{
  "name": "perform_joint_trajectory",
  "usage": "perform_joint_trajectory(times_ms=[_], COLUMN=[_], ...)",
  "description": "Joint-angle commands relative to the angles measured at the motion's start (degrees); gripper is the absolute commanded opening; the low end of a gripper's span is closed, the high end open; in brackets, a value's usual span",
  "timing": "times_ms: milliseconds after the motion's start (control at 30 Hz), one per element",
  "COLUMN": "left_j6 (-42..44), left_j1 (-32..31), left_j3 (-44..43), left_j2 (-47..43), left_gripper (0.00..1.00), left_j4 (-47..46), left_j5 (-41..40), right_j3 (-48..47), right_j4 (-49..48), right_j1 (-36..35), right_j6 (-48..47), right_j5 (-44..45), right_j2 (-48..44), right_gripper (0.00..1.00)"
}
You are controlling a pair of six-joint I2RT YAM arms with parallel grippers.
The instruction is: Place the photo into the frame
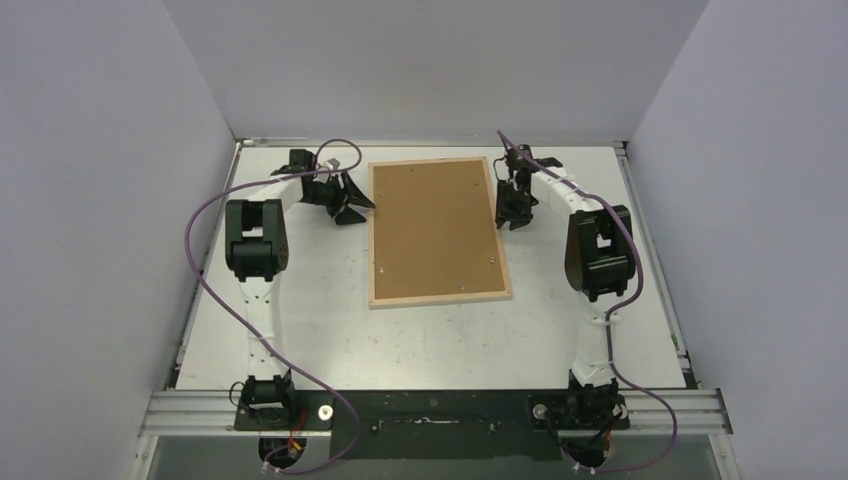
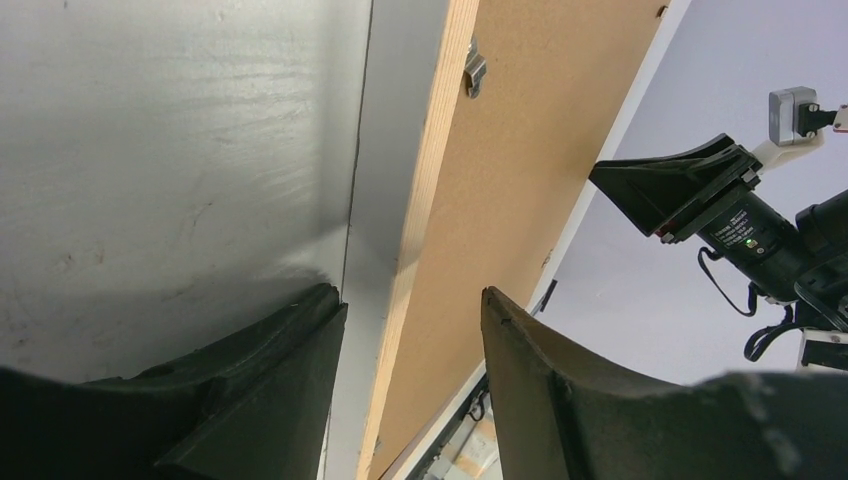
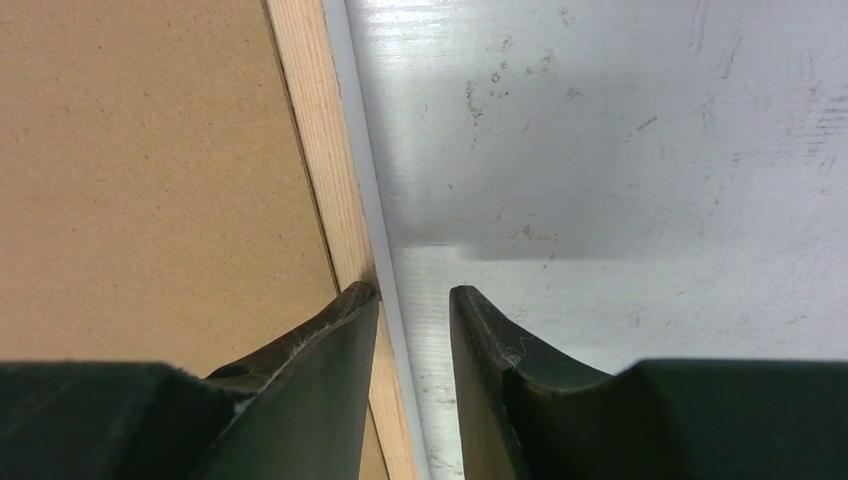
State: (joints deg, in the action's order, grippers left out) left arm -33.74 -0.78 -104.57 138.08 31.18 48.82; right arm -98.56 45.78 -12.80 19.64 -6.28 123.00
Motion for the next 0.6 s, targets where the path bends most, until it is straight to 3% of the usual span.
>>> perform_joint_trajectory(times_ms=[0,367,567], left_j6=[3.2,3.4,2.6], left_j1=[0.2,0.2,-0.4], left_j3=[3.0,14.0,13.6], left_j2=[-2.2,-9.6,-5.8], left_gripper=[0.53,0.66,0.48], left_j4=[3.6,-5.0,-5.9], left_j5=[-6.5,-4.8,-3.5], right_j3=[-0.2,1.0,0.3], right_j4=[3.0,4.9,5.1], right_j1=[-0.5,-3.1,-4.8], right_j6=[-2.8,-5.3,-5.8], right_j5=[0.3,4.3,4.4], right_j2=[0.0,2.3,3.2], right_gripper=[0.34,0.38,0.41])
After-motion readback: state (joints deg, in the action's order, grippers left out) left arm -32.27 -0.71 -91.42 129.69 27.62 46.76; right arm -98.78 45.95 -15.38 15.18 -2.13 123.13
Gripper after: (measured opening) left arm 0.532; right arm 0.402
